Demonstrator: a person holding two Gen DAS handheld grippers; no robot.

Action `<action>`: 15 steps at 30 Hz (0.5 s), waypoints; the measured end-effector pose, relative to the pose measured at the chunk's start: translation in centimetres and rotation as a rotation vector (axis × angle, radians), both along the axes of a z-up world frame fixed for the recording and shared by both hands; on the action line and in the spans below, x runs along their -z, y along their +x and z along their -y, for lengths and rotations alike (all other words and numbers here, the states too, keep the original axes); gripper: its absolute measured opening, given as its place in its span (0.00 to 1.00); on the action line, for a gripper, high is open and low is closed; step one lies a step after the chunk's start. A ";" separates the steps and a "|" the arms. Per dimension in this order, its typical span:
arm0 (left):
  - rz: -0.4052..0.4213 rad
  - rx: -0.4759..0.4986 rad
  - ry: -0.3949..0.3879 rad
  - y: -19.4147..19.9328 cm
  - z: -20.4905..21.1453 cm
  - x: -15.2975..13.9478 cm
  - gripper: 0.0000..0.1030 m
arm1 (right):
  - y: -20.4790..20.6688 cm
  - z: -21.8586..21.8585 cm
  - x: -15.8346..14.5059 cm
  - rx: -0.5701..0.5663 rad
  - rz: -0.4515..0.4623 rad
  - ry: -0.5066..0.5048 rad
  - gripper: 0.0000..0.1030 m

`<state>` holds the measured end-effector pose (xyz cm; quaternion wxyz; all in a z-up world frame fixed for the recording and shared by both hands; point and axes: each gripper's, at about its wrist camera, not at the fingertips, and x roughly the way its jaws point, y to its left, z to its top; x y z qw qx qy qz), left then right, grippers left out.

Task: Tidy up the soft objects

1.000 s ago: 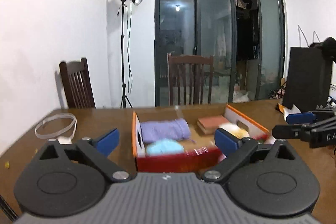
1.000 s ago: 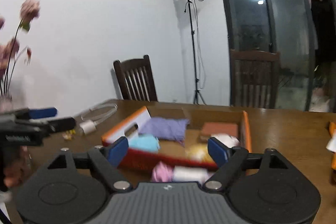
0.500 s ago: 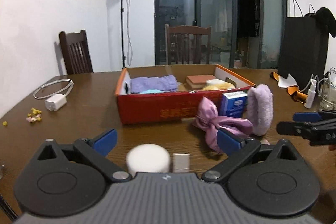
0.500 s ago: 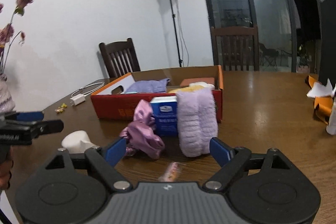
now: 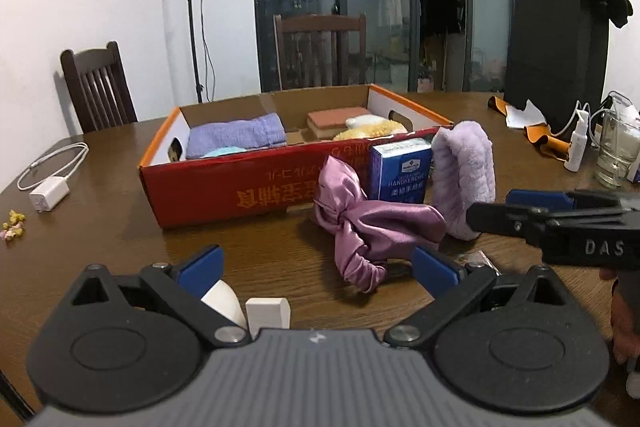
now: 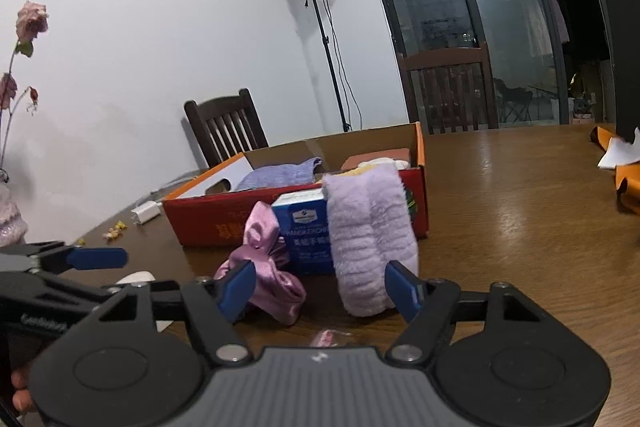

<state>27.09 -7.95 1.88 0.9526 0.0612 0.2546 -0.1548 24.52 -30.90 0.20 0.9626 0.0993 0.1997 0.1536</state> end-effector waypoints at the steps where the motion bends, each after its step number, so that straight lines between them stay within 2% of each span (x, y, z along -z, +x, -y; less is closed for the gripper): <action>1: -0.001 0.003 0.006 0.2 0.2 0.0 0.98 | 0.0 0.1 0.1 -0.008 -0.003 0.030 0.67; 4: -0.009 0.026 0.010 1.1 1.2 0.0 0.87 | -0.5 0.3 0.0 -0.032 0.034 0.080 0.67; 7: -0.052 0.037 -0.006 2.5 2.5 0.3 0.76 | -0.7 0.6 0.0 -0.050 0.047 0.128 0.67; 9: -0.076 0.028 -0.028 3.5 3.3 0.5 0.74 | -0.7 1.2 0.3 -0.062 0.056 0.194 0.67; 14: -0.143 -0.012 -0.057 5.6 4.5 1.8 0.74 | -0.6 1.8 0.5 -0.021 0.040 0.220 0.67; 15: -0.160 -0.016 -0.071 6.0 4.5 2.0 0.65 | -0.6 1.8 0.5 -0.017 0.037 0.225 0.67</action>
